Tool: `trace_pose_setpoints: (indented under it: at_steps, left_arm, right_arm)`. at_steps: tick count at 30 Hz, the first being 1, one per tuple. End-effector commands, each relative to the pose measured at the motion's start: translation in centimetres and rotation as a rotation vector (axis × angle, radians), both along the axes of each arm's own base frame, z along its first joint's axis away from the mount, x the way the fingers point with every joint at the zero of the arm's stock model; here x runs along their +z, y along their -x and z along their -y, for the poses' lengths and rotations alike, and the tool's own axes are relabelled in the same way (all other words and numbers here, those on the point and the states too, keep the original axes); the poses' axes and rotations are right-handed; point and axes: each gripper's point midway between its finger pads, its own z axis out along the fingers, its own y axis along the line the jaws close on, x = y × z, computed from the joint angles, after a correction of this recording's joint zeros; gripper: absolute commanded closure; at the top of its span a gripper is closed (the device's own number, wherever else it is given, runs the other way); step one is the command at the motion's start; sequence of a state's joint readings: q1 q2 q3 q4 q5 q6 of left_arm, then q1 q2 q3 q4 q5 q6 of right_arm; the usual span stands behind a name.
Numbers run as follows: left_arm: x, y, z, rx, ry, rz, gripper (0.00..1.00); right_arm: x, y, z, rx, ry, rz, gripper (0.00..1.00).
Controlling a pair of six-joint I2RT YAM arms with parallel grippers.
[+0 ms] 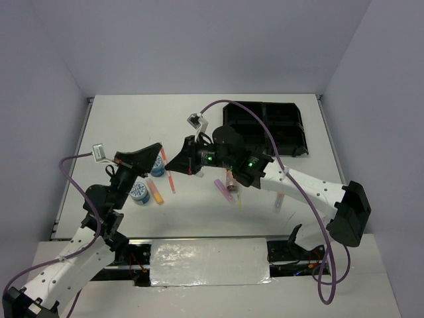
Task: Sort the stationery into containers
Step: Close the pen cap on the pen, then place the pen in the storage box.
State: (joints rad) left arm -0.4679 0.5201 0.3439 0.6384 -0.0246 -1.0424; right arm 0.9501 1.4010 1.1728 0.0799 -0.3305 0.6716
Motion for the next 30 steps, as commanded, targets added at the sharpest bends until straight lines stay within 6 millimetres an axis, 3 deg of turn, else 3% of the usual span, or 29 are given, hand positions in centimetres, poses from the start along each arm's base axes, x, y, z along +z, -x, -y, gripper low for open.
trace_pose_setpoints:
  at_steps: [1,5,6,7,8,9,10,11,13,14,15,16,22,24,25,26,28,29,30]
  left_arm:
    - [-7.3,3.2,4.8,-0.285,-0.206,-0.145,1.0]
    - [-7.0,2.5,4.1,-0.226,-0.229,-0.174,1.0]
    - [-5.6,2.4,3.8,-0.207,-0.236,-0.155,1.0]
    - [-6.0,2.1,3.6,-0.19,-0.26,-0.192,1.0]
    - [-4.1,2.0,3.2,-0.167,-0.254,-0.17,1.0]
    - [-3.6,1.6,2.7,-0.127,-0.263,-0.177,0.99]
    - [-3.7,1.4,2.4,-0.108,-0.279,-0.204,0.96]
    - [-1.9,1.4,2.0,-0.088,-0.267,-0.181,0.91]
    - [-0.7,1.2,1.4,-0.051,-0.263,-0.171,0.65]
    - [0.9,1.5,1.2,-0.048,-0.249,-0.145,0.5]
    - [1.5,1.2,0.6,-0.009,-0.232,-0.145,0.1]
    - [1.8,1.1,0.2,0.011,-0.229,-0.153,0.01]
    - [7.3,0.1,-3.1,0.197,-0.202,-0.159,0.01]
    - [8.8,0.1,-4.4,0.258,-0.24,-0.182,0.01]
    - [10.7,0.4,-5.8,0.321,-0.231,-0.178,0.01]
    - [8.6,-0.3,-6.2,0.355,-0.329,-0.264,0.01]
    - [7.3,-0.7,-7.3,0.415,-0.419,-0.342,0.01]
    - [6.6,-1.2,-8.4,0.475,-0.471,-0.392,0.01]
    - [4.7,-1.0,-8.9,0.488,-0.551,-0.452,0.01]
  right_arm:
    - [17.7,-5.3,3.0,-0.231,-0.441,0.311,1.0]
    - [16.2,-4.8,2.3,-0.18,-0.412,0.327,1.0]
    - [14.5,-4.7,2.2,-0.17,-0.385,0.318,1.0]
    - [14.0,-4.5,2.1,-0.155,-0.387,0.332,1.0]
    - [13.2,-3.9,1.9,-0.122,-0.379,0.336,1.0]
    - [11.4,-3.7,1.8,-0.108,-0.353,0.326,1.0]
    - [10.9,-3.4,1.7,-0.091,-0.355,0.33,1.0]
    - [9.5,-3.2,1.6,-0.074,-0.336,0.318,1.0]
    - [8.4,-3.1,1.4,-0.069,-0.317,0.307,1.0]
    - [7.5,-3.2,1.4,-0.072,-0.301,0.295,1.0]
    - [6.8,-3.4,1.2,-0.074,-0.289,0.281,1.0]
    - [6.3,-3.5,1.2,-0.077,-0.28,0.275,1.0]
    - [1.0,-7.4,1.3,-0.219,-0.15,0.204,1.0]
    - [-1.2,-10.5,3.3,-0.364,-0.072,0.166,1.0]
    - [-1.9,-12.6,5.1,-0.454,-0.041,0.145,1.0]
    - [-3.1,-13.5,6.7,-0.524,0.008,0.095,1.0]
    - [-4.6,-17.1,11.8,-0.821,0.086,0.028,1.0]
    - [-4.3,-18.6,14.4,-0.959,0.066,-0.037,1.0]
    - [-5.9,-19.0,16.7,-1.065,0.13,-0.088,1.0]
